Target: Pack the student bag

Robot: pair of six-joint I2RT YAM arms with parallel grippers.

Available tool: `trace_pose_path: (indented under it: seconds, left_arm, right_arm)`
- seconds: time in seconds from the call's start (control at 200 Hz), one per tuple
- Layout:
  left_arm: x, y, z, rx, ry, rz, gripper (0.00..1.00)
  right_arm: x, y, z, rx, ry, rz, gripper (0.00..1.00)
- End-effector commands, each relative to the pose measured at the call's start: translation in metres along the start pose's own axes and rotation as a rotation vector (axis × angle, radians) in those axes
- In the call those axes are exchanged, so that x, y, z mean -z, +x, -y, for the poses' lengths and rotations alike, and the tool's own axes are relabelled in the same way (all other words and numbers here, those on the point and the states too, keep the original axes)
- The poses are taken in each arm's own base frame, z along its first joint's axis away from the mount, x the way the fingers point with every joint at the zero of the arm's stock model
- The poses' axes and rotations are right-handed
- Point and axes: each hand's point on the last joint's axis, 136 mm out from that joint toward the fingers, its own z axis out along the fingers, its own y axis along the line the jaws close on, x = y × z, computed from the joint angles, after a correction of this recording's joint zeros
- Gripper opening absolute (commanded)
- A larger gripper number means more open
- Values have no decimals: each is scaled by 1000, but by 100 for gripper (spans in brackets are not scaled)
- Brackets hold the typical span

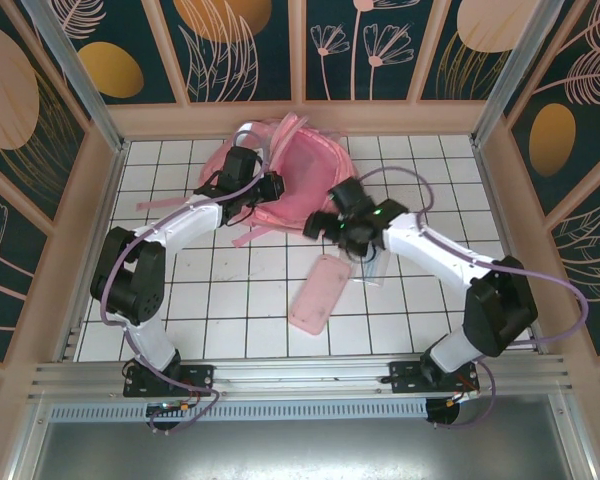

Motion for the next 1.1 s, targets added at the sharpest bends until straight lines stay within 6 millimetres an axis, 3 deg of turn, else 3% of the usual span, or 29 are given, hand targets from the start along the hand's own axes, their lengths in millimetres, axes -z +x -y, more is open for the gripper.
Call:
trace_pose_path:
  seconds: [0.0,0.075,0.22,0.37,0.751,1.096]
  left_arm:
    - [8,-38,46,-49,221,145,0]
    - [8,-37,46,-50,230,141,0]
    - [7,-39,47,-57,238,146,0]
    - [5,-39,44,-66,228,155,0]
    - [0,-29,41,-69,245,126,0]
    - [1,-28,34,-68,221,117,0]
  right_arm:
    - [-11,49,29,-49,248,-62,99]
    - [-22,77,28,-43,322,-111,99]
    - [-28,112,28,-59,432,-146,99]
    - [-31,130,34,-103,467,-171,99]
    - [-72,116,32,-195,341,-156,99]
    - [-93,109,36,-180,312,-161,99]
